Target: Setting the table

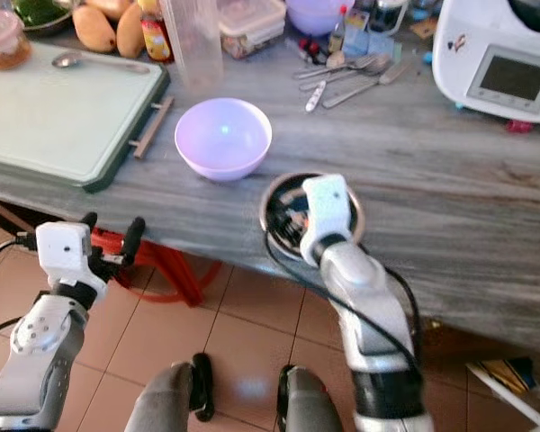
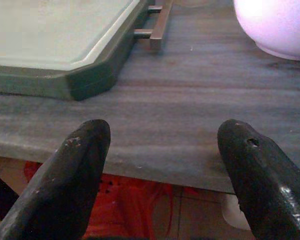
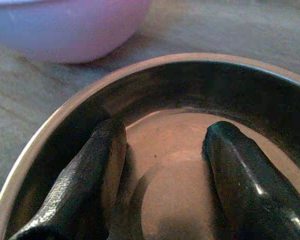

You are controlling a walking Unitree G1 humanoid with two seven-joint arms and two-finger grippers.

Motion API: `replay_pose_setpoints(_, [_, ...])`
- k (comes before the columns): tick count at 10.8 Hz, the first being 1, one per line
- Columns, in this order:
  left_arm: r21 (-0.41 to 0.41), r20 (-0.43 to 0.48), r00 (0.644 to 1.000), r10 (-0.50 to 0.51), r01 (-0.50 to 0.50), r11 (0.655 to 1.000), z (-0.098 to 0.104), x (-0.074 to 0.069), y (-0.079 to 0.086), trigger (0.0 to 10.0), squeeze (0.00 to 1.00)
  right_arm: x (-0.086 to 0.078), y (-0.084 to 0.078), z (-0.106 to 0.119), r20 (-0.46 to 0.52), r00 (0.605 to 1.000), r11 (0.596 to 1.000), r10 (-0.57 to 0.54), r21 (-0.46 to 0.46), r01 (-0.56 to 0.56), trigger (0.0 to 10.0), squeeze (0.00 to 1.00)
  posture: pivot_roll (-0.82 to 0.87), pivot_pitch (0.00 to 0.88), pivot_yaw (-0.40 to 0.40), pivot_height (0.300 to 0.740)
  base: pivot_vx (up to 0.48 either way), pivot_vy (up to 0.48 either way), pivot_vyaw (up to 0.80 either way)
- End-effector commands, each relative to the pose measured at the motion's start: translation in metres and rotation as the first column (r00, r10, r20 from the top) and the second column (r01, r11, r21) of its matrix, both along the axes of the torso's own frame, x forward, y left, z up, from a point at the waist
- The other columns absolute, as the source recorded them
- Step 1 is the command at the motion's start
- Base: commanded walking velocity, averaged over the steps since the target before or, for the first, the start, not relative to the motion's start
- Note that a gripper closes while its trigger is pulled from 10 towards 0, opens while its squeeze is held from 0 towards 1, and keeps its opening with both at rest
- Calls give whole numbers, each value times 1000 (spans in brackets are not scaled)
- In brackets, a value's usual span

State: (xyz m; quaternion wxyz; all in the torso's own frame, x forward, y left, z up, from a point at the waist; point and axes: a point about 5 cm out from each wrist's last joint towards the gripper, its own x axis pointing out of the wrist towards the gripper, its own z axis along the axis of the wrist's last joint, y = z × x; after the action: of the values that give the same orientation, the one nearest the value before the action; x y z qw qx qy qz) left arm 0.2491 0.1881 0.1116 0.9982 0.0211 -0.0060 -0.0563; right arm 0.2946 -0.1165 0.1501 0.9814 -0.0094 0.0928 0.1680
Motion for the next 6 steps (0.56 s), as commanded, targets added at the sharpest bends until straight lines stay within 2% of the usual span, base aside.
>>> replay_pose_setpoints(1, [10, 7, 1000, -10, 10, 1000, 2, -3, 1, 10000, 0, 2, 0, -6, -27, 1000, 1000, 1, 6, -1, 10000, 0, -22, 223, -4, 740, 0, 0, 0])
replay_pose_setpoints(6, [5, 11, 1000, -17, 17, 1000, 4, 0, -2, 10000, 0, 14, 12, 1, -11, 999, 998, 47, 33, -46, 10000, 0, -23, 223, -3, 740, 0, 0, 0])
